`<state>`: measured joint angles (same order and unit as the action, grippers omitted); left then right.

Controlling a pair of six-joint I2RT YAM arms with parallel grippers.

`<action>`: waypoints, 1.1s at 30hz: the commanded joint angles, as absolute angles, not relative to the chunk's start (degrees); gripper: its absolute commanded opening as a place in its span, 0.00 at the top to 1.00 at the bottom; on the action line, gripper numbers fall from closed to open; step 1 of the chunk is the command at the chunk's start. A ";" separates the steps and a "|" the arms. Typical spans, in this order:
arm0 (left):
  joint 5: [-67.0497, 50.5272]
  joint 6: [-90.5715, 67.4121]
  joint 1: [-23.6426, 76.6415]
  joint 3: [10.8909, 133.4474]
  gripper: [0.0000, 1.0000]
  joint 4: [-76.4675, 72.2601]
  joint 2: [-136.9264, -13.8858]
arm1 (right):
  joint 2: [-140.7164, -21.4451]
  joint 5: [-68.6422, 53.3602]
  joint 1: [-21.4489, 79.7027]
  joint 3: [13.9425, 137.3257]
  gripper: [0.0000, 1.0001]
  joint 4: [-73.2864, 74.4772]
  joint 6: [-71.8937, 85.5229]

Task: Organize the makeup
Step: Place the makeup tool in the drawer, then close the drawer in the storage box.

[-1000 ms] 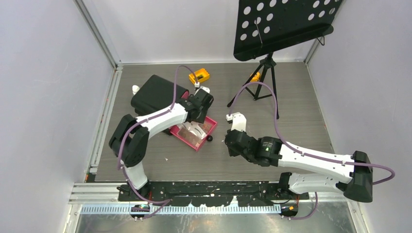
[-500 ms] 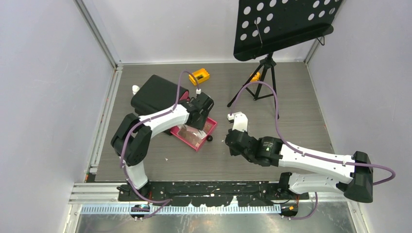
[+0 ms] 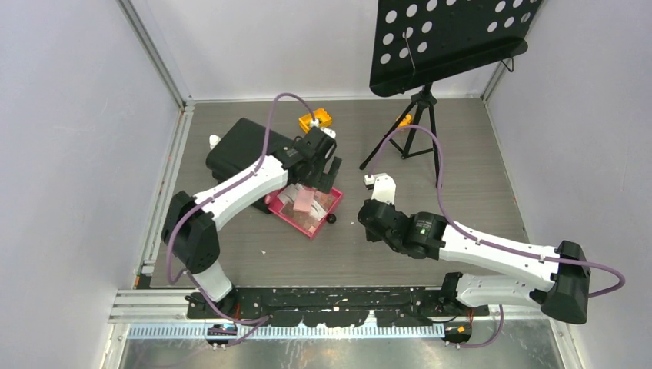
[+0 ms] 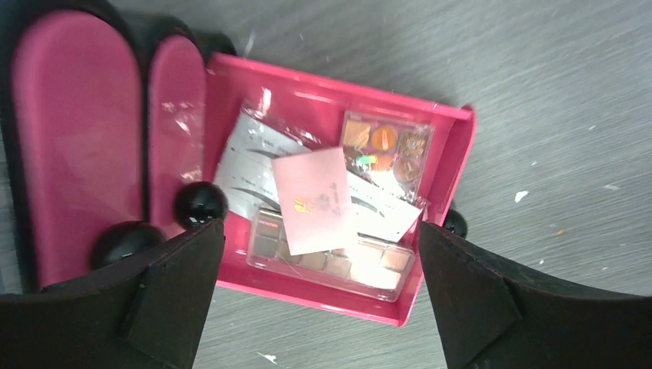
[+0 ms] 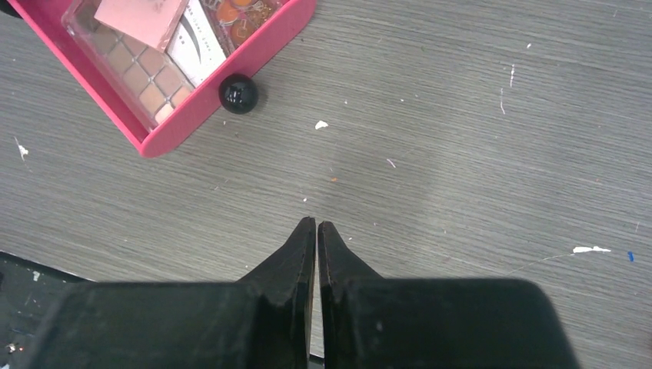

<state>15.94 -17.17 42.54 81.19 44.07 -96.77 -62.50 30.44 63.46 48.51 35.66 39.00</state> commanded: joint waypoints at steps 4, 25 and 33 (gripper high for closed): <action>15.83 -15.24 40.65 88.58 0.00 46.47 -89.92 | -61.01 30.67 60.58 47.00 0.89 34.30 42.15; 2.22 -20.73 19.89 81.38 0.00 35.46 -76.18 | -75.11 13.68 46.48 49.66 0.84 22.88 41.47; 8.94 -17.56 19.17 80.16 0.00 38.54 -73.65 | -61.43 14.89 40.04 44.67 0.84 30.80 40.37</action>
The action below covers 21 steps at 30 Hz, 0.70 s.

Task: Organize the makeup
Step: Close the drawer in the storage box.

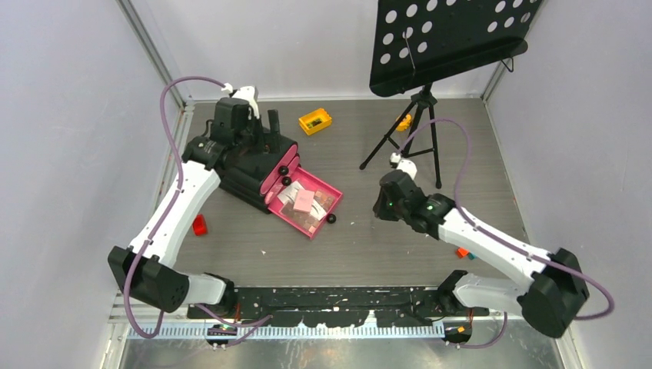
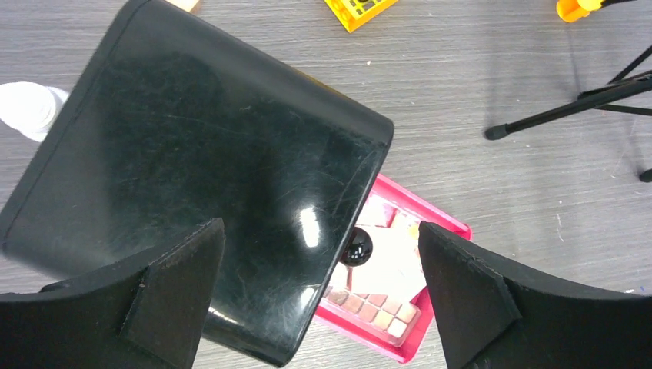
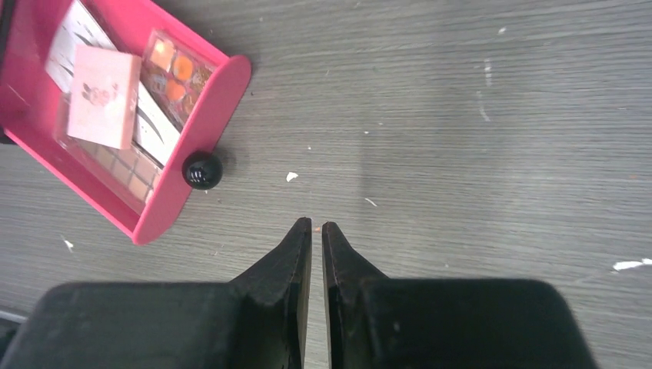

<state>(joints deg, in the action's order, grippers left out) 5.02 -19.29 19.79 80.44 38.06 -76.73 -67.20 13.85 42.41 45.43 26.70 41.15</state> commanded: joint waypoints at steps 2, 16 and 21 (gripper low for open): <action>10.93 -16.54 19.03 78.88 0.00 39.56 -72.35 | -58.88 16.82 38.17 44.31 0.84 32.99 40.18; 10.48 -12.35 18.01 81.31 0.00 44.33 -74.22 | -61.25 16.72 31.23 43.50 0.84 27.01 41.99; 5.18 -14.03 17.23 86.27 0.00 43.17 -77.45 | -63.48 8.82 31.27 40.62 0.85 19.24 42.72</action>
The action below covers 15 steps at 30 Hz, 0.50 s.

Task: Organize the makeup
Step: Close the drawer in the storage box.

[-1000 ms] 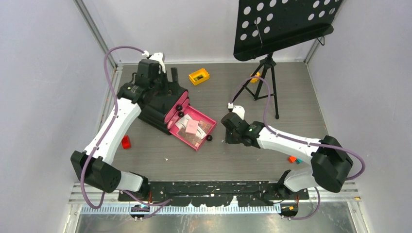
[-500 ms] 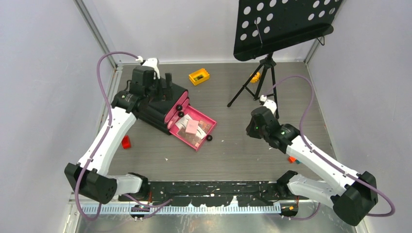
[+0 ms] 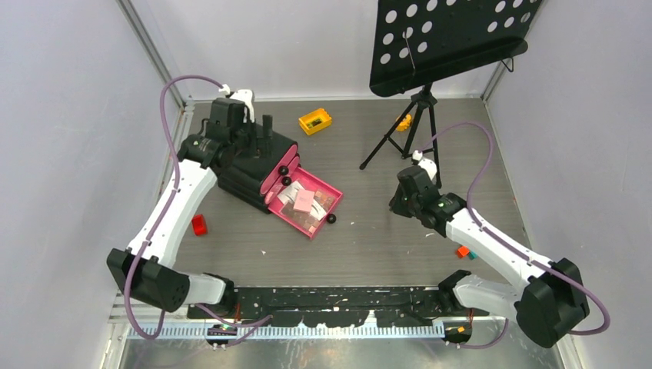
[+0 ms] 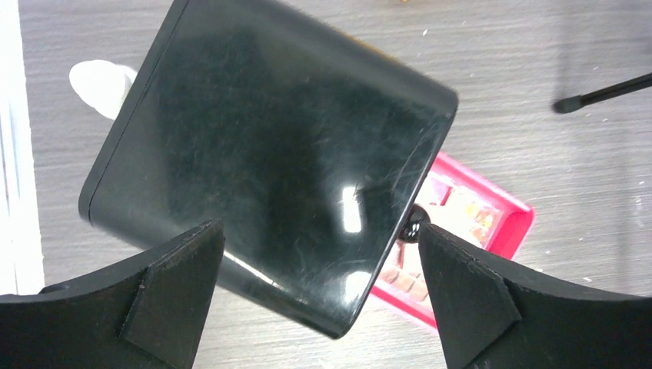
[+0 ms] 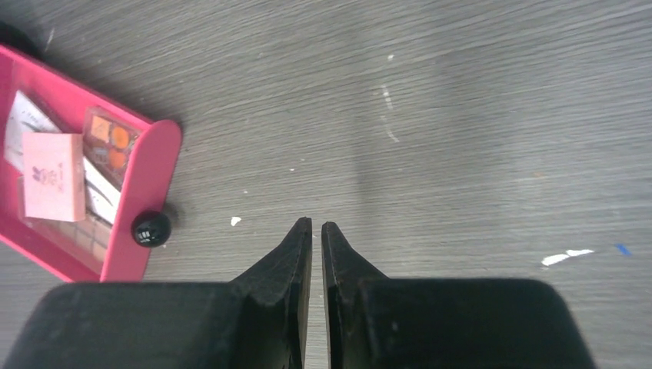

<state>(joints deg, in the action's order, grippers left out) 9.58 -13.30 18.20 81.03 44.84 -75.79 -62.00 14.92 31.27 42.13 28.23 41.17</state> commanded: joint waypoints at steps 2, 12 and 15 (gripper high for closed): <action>3.48 -15.36 15.84 88.36 0.00 43.04 -79.24 | -65.17 4.71 31.28 39.91 0.85 15.66 42.93; 4.62 -26.37 12.48 90.70 0.00 35.76 -84.01 | -72.20 -4.76 32.93 40.19 0.88 9.99 41.17; 0.89 -34.86 13.94 87.56 0.05 27.86 -84.66 | -73.46 -5.07 33.29 39.98 0.87 8.67 42.52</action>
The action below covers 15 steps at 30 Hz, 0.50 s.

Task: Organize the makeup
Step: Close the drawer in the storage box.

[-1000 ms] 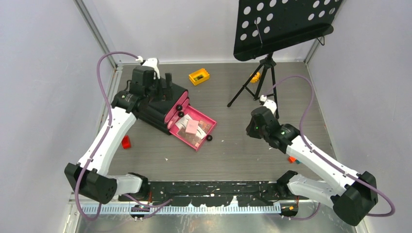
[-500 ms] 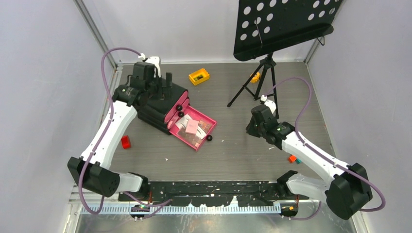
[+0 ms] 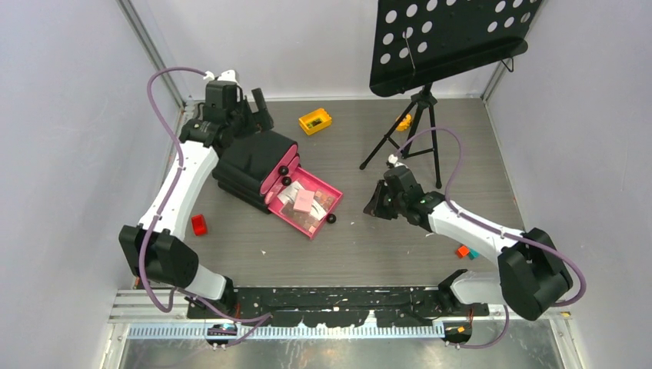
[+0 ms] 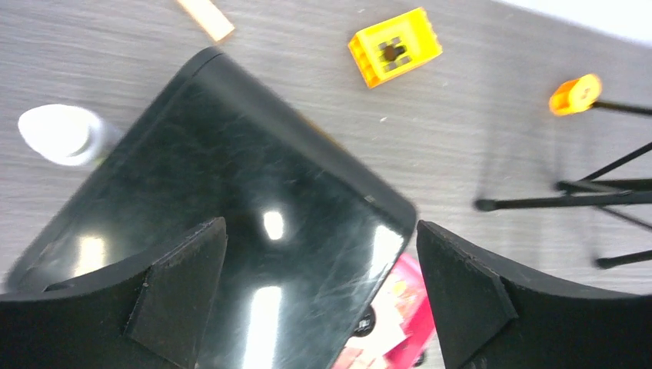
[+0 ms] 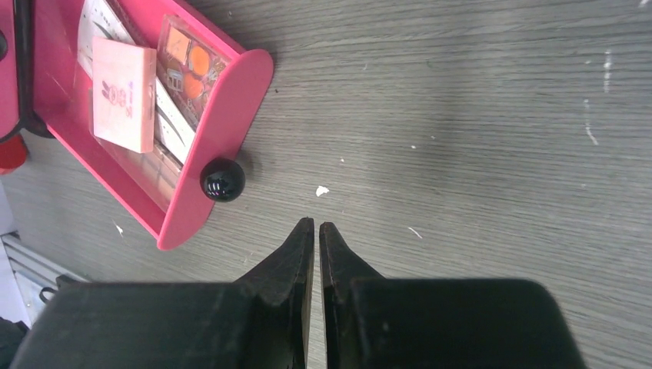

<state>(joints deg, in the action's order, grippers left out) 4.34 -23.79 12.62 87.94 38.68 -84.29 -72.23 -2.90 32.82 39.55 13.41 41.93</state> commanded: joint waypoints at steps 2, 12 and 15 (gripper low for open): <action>2.25 -35.47 16.45 87.11 0.05 25.22 -85.82 | -73.72 -5.16 33.59 39.66 0.87 8.02 44.03; 6.08 -22.38 8.00 95.08 0.01 32.38 -89.58 | -78.79 -5.56 35.25 37.81 0.87 4.14 45.88; 6.08 -19.27 3.89 93.67 0.01 31.63 -90.11 | -79.29 -5.21 36.73 38.30 0.87 3.83 45.66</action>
<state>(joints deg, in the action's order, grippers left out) 4.73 -25.36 8.84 92.36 32.62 -90.76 -79.02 -5.02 35.03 38.02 7.66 44.73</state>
